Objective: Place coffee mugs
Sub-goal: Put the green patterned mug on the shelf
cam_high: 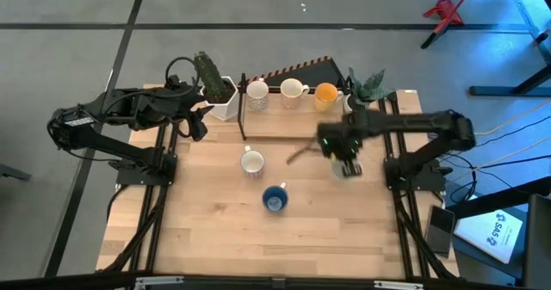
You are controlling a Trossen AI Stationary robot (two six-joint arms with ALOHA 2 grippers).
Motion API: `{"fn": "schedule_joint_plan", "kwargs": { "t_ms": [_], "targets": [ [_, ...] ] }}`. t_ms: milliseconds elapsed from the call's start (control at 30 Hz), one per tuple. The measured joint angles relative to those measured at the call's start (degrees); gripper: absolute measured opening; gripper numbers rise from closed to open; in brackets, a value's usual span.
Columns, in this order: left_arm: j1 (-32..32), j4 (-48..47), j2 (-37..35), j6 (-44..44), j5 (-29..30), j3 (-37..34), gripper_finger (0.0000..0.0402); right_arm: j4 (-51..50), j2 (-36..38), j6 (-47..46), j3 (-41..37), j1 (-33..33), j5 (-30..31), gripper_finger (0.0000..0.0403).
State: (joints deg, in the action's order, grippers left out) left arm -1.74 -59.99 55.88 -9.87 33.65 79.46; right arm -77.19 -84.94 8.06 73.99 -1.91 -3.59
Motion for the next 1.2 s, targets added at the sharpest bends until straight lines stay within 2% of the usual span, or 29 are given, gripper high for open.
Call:
{"fn": "schedule_joint_plan", "kwargs": {
  "t_ms": [133,300,467,600,800,1200],
  "targets": [
    [0.0,0.0,0.0,0.0,0.0,0.0,0.0129,-0.9,-6.7,9.8,8.2,-7.2,1.9,0.0001],
    [0.0,0.0,0.0,0.0,0.0,0.0,0.0129,-0.5,-15.9,19.7,18.9,-12.9,3.0,0.0001],
    [0.0,0.0,0.0,0.0,0.0,0.0,0.0129,-0.5,-23.8,25.5,30.0,-16.5,3.6,0.0],
    [0.0,0.0,0.0,0.0,0.0,0.0,0.0129,-0.5,-28.3,28.3,35.8,-18.8,4.1,0.0],
    [0.0,0.0,0.0,0.0,0.0,0.0,0.0129,-0.4,-33.0,31.2,40.9,-21.0,4.1,0.0],
    [0.0,0.0,0.0,0.0,0.0,0.0,0.0129,2.5,-35.7,33.1,41.4,-21.4,3.8,0.0]
  ]
}}
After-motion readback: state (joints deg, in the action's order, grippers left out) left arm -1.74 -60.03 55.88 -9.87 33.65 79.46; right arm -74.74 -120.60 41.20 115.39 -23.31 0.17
